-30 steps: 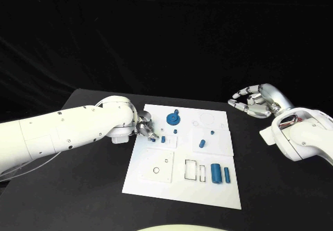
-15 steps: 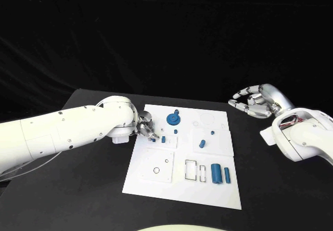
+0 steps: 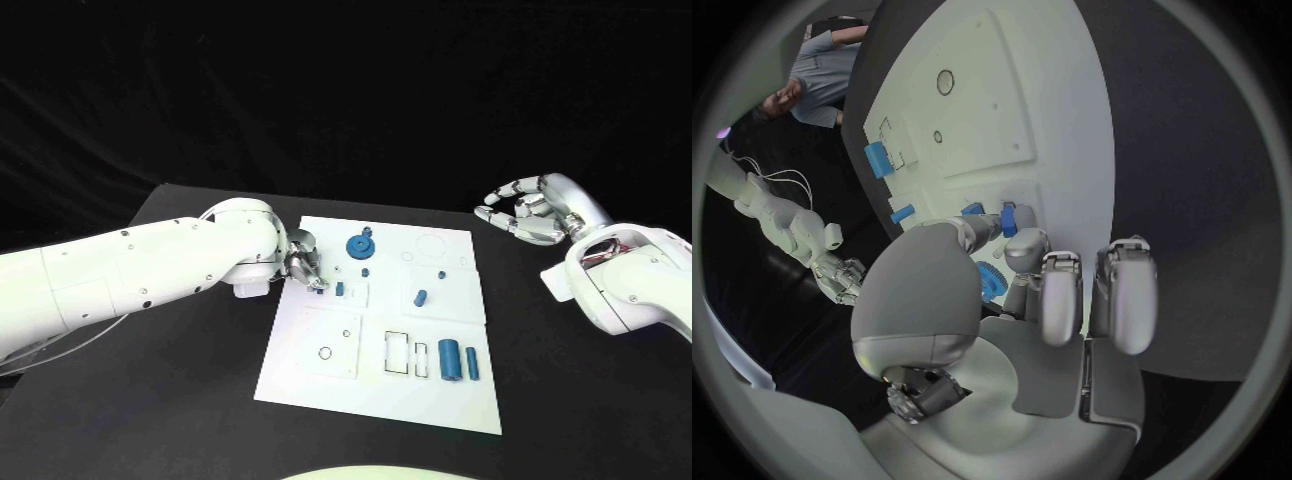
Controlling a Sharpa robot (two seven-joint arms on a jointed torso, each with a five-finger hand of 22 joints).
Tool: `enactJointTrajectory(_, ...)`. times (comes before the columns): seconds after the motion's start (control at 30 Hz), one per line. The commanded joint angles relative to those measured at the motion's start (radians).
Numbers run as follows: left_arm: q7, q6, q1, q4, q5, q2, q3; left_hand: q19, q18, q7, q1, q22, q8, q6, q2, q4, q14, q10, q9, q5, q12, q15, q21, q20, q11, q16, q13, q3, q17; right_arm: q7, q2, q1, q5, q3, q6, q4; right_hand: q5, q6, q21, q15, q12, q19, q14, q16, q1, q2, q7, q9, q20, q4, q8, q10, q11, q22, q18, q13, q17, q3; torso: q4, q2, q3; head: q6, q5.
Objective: Assemble the parts on the task board
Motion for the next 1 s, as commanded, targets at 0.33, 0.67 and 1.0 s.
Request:
enactJointTrajectory(0.33, -0.002, 0.016, -0.003, 0.005, 0.027, -0.002, -0.002, 0.001, -0.009, 0.001, -0.021, 0.123, 0.021, -0.005, -0.013, -0.085, 0.108, 0.007, -0.002, 0.003, -0.003, -0.005, 0.003, 0.0, -0.007, 0.004, 0.001, 0.137, 0.263, 0.003, 0.001, 0.0, -0.011, 0.0, 0.009, 0.001, 0.007, 0.007, -0.002, -0.006, -0.001, 0.057, 0.077, -0.005, -0.005, 0.002, -0.002, 0.001, -0.005, 0.0, 0.006, 0.003, -0.007, 0.213, 0.013, 0.016, 0.151, -0.005, 0.0008, 0.0, -0.0004, -0.003, 0.001)
enactJointTrajectory(0.67, -0.002, 0.026, -0.003, 0.007, 0.039, -0.002, -0.003, 0.003, -0.01, 0.002, -0.041, 0.125, 0.026, -0.002, -0.019, -0.088, 0.108, 0.011, -0.004, -0.002, -0.002, -0.004, 0.004, 0.001, -0.006, 0.004, 0.003, 0.146, 0.263, 0.003, 0.001, 0.0, -0.012, 0.0, 0.008, 0.002, 0.008, 0.007, -0.001, -0.006, -0.001, 0.058, 0.077, -0.006, -0.007, 0.004, -0.002, 0.001, -0.005, 0.001, 0.007, 0.003, -0.007, 0.213, 0.013, 0.016, 0.151, -0.006, 0.0002, 0.0, 0.0, -0.003, 0.002)
enactJointTrajectory(1.0, -0.003, 0.031, -0.003, 0.003, 0.031, -0.002, -0.003, 0.002, -0.009, 0.002, -0.076, 0.124, 0.029, 0.003, -0.029, -0.081, 0.108, 0.013, -0.007, -0.008, -0.002, -0.004, 0.003, 0.002, -0.005, 0.004, 0.004, 0.139, 0.263, 0.003, 0.0, 0.0, -0.013, 0.0, 0.008, 0.003, 0.008, 0.007, -0.001, -0.006, -0.001, 0.058, 0.077, -0.006, -0.007, 0.004, -0.002, 0.001, -0.005, 0.001, 0.007, 0.003, -0.007, 0.213, 0.013, 0.016, 0.151, -0.006, 0.0008, 0.0, 0.0001, -0.003, 0.002)
